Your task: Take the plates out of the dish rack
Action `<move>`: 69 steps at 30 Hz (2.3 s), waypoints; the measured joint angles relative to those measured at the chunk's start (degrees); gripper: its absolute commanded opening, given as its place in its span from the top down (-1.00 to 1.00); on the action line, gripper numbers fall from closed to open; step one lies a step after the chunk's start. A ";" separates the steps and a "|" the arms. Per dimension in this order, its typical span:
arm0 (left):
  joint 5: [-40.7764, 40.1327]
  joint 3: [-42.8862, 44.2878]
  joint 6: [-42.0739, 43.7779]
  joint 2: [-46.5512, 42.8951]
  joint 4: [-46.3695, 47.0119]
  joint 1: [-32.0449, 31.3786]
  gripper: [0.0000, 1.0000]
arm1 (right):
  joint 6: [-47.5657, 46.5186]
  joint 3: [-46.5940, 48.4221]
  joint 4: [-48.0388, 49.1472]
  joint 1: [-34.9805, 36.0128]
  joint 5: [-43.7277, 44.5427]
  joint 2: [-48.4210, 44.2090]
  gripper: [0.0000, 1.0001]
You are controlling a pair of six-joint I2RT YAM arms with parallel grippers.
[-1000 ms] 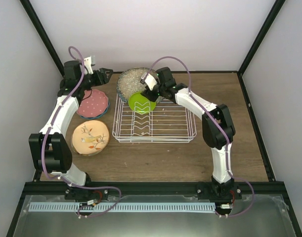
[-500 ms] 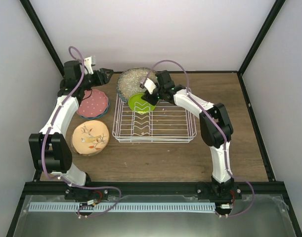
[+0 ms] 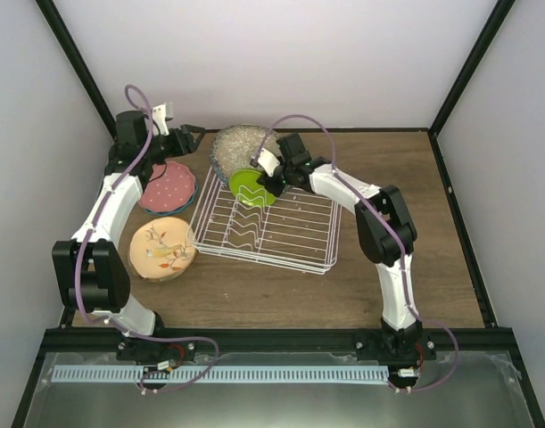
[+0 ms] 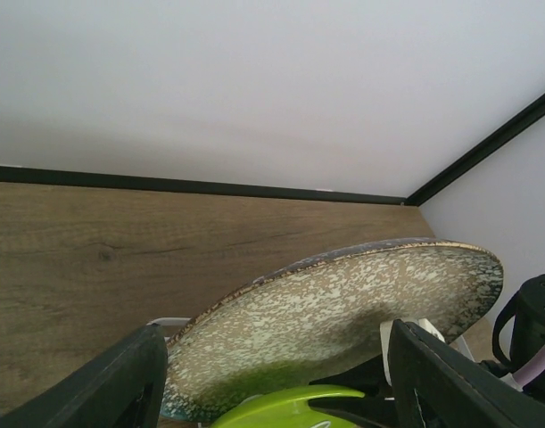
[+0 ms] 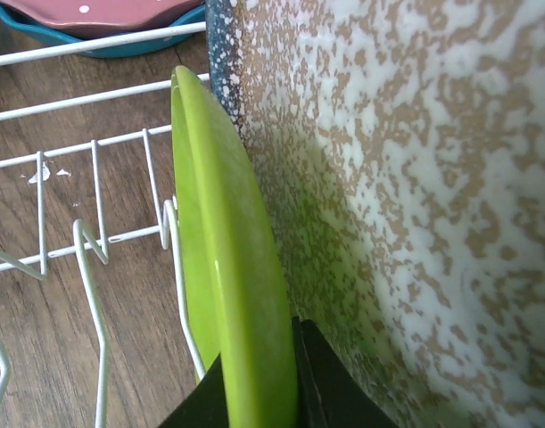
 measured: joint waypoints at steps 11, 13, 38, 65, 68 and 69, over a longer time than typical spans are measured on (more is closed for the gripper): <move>0.24 0.00 -0.61 0.00 0.48 0.00 -0.39 | 0.76 0.02 -2.21 0.20 3.17 -3.82 0.95; 0.22 0.00 -0.90 0.00 0.48 0.00 -0.39 | 0.59 0.07 -2.32 0.20 4.26 -6.05 0.95; -0.59 1.22 -1.49 -0.50 1.90 0.00 -0.40 | 33.97 13.11 6.27 -25.75 11.61 -24.90 0.99; -1.09 1.62 -1.38 -2.34 1.29 0.00 -0.41 | 58.66 -10.51 -9.07 -46.31 1.14 -8.02 0.93; -1.18 1.16 -1.29 -2.67 1.18 0.00 -0.40 | 58.82 -10.60 -9.99 -46.31 0.48 -5.44 0.85; -1.25 0.98 -1.29 -2.82 1.09 0.00 -0.40 | 58.86 -10.62 -9.57 -46.38 -0.83 -4.90 0.79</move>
